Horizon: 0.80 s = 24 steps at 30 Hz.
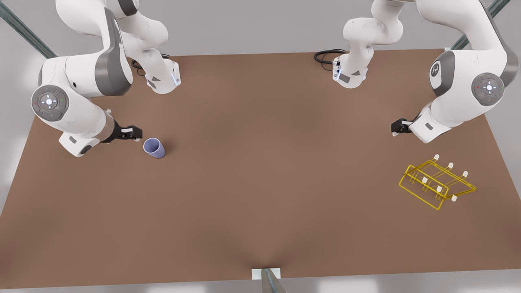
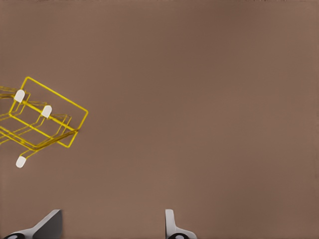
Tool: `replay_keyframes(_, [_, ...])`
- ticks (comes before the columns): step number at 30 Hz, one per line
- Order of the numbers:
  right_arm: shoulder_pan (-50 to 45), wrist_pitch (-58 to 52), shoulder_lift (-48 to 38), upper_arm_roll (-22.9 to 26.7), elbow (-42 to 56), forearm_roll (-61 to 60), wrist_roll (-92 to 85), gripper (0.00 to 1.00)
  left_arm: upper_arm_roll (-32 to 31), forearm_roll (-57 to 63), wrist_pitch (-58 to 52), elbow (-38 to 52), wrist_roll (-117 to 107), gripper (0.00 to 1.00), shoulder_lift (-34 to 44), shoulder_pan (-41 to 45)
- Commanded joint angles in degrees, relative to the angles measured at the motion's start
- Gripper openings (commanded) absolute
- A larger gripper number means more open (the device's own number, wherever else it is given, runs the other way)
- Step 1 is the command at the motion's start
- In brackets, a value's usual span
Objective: Place the cup on the cup holder
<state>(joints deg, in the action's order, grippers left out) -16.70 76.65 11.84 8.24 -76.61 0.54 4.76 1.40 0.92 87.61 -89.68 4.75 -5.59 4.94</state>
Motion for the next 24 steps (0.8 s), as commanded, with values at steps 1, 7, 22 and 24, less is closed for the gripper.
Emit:
replay_keyframes(1, [0.00, 1.57, -0.06, 0.02, 0.06, -0.02, -0.46, 1.00, 0.00, -0.04, 0.63, 0.03, 2.72, 1.00, 0.06, -0.11])
replay_keyframes(7, [-9.49, 2.62, 6.18, -1.56, -3.19, -0.02, 6.75, 1.00, 0.00, -0.04, -0.07, 0.03, 2.64, 1.00, 0.06, -0.11])
replay_keyframes(22, [2.11, 45.69, -2.88, -5.08, -45.91, 2.36, -2.83, 1.00, 0.00, -0.04, -2.97, 0.12, 2.64, 1.00, -1.17, -0.20])
replay_keyframes(24, [2.02, 47.54, -3.49, -4.29, -47.92, 2.53, -3.97, 1.00, 0.09, -0.04, -3.33, 0.03, 2.72, 1.00, -1.26, -0.20])
